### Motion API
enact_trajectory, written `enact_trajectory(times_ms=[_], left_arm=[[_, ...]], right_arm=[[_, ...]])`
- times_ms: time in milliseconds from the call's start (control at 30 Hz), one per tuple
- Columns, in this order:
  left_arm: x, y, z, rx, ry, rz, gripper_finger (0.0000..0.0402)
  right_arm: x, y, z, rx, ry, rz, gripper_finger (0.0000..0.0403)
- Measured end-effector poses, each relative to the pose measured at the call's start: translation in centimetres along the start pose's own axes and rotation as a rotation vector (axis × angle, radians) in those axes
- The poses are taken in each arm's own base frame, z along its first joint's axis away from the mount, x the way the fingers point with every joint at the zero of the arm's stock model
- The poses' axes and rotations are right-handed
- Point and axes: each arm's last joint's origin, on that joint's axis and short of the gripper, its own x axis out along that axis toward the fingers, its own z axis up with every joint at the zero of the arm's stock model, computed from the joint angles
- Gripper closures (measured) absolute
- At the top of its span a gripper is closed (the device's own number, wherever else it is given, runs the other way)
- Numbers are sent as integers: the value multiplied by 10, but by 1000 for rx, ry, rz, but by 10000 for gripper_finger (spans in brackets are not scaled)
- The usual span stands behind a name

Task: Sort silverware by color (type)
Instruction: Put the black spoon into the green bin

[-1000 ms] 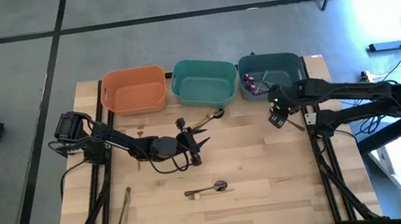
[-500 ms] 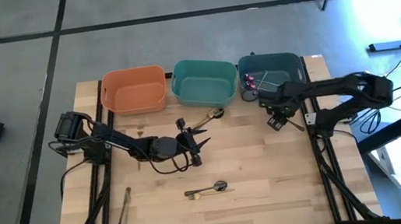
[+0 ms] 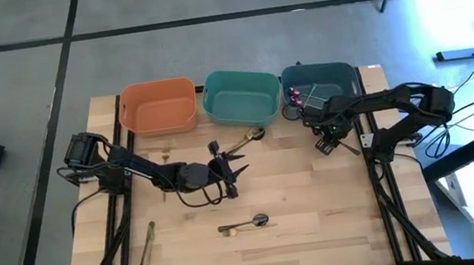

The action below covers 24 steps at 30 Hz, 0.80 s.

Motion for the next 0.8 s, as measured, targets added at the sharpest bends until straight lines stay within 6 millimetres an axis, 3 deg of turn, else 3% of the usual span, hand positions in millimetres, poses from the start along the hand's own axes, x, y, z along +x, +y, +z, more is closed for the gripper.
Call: enact_trajectory(times_ms=[233,533,667,800], left_arm=[[0,0,0,2,0,1,262],[0,0,0,2,-1,-1,262],[0,0,0,1,-2,-1,262],[0,0,0,1,-2,0,262]], right_arm=[[0,2,2,-32,-6,51,331],[0,4,2,-53,-9,78,386],[0,4,2,-52,-8,82,389],[-5,3,4,-50,-7,63,353]])
